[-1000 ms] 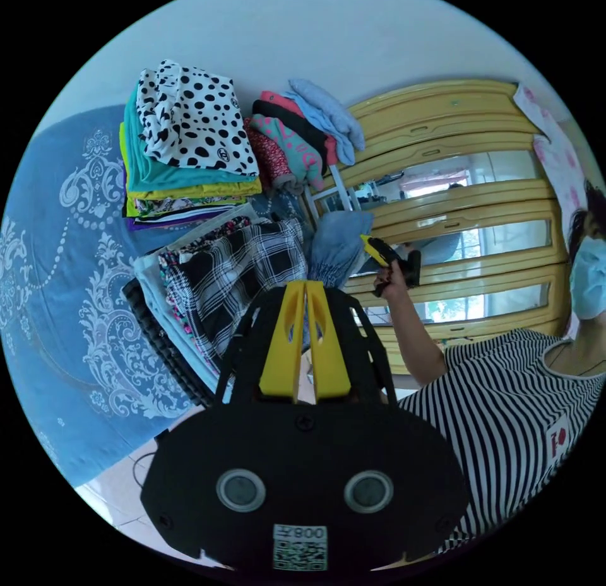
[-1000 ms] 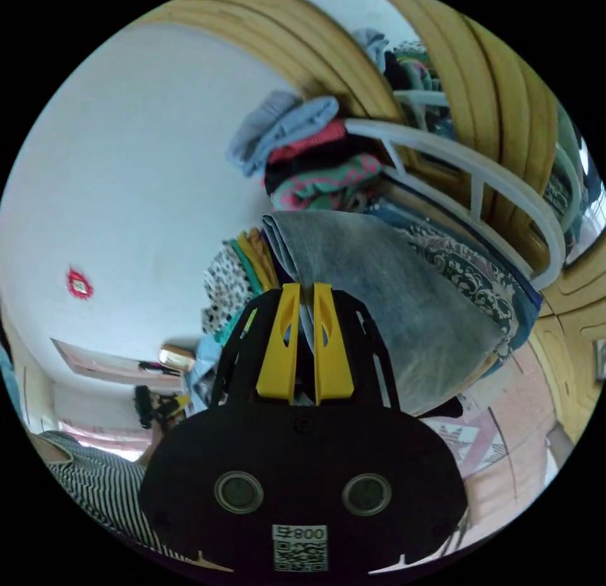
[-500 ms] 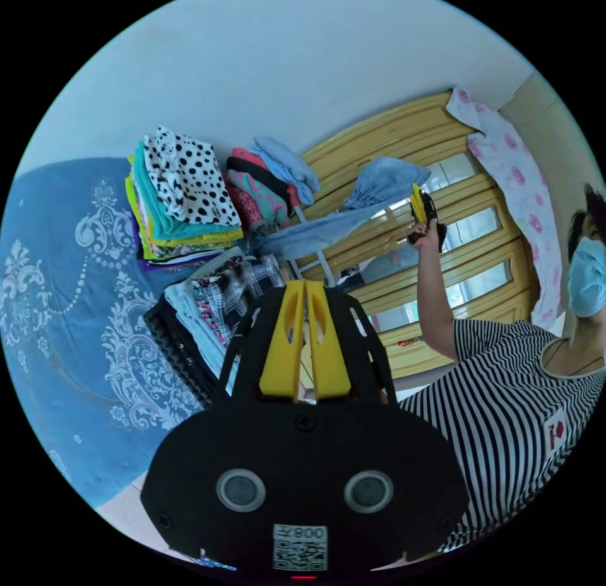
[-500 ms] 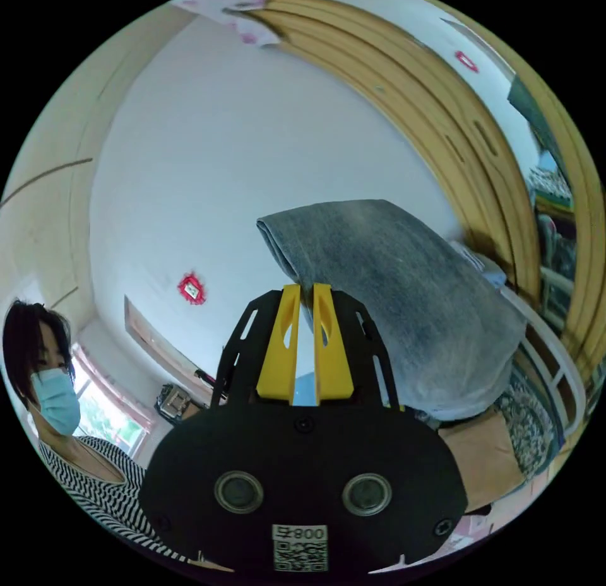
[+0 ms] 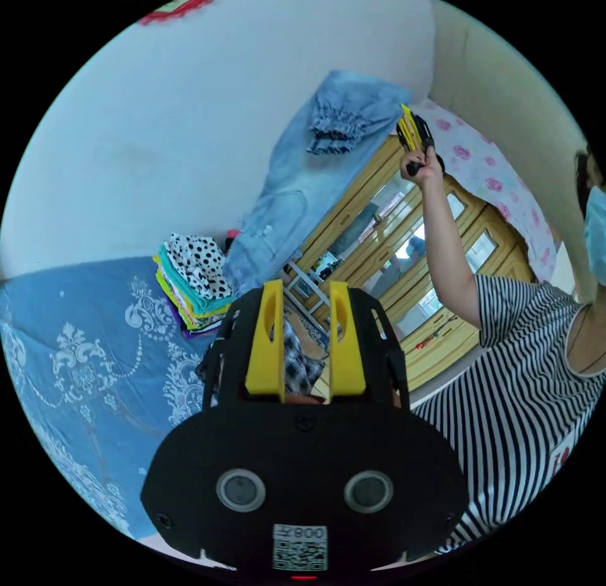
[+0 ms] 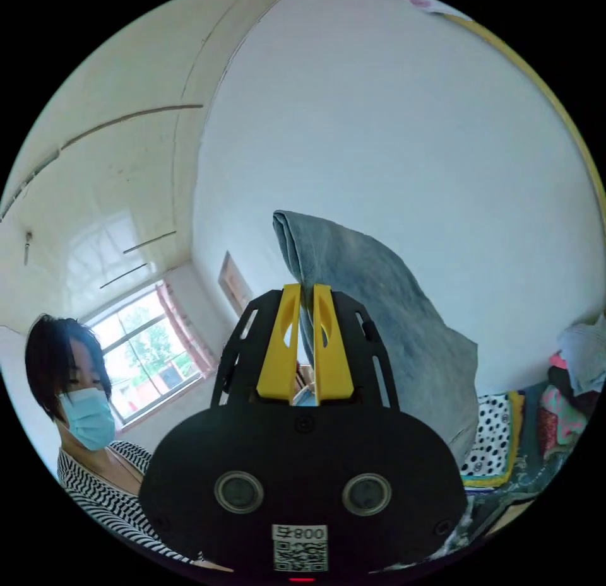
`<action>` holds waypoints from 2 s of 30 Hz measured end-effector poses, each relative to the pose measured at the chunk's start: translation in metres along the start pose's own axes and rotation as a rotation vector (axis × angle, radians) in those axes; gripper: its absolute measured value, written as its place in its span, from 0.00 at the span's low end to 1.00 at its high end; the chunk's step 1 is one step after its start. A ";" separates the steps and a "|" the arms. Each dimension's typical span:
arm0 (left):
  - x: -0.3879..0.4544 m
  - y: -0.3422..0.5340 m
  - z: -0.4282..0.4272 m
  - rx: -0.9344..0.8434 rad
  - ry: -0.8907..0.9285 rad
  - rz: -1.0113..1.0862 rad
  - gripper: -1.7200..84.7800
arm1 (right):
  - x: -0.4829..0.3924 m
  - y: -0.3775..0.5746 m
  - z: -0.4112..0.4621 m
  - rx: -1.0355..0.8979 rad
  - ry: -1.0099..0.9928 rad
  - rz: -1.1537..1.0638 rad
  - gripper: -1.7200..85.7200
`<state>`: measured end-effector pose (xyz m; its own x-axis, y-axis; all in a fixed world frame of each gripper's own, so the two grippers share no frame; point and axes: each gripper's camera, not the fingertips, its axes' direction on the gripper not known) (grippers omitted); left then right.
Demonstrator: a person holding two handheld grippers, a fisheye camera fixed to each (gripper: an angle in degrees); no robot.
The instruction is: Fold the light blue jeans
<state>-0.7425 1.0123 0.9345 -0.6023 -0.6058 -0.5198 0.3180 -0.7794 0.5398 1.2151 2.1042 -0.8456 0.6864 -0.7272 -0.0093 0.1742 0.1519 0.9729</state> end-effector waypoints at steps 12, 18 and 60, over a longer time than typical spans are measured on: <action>0.018 -0.041 -0.167 -0.016 -0.219 -0.034 0.07 | -0.064 0.110 0.190 -0.266 -0.274 0.143 0.05; -0.007 -0.015 -0.277 0.034 -0.239 -0.229 0.05 | -0.064 0.160 0.254 -0.375 -0.345 0.218 0.05; -0.205 -0.084 -0.766 -0.201 -0.636 -0.137 0.03 | 0.076 0.369 0.548 -0.423 -0.248 0.611 0.05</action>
<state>-0.0849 1.0790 0.4884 -0.9406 -0.3355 -0.0511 0.3009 -0.8942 0.3315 0.9451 1.7381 -0.3613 0.5783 -0.5531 0.5998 0.1050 0.7795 0.6176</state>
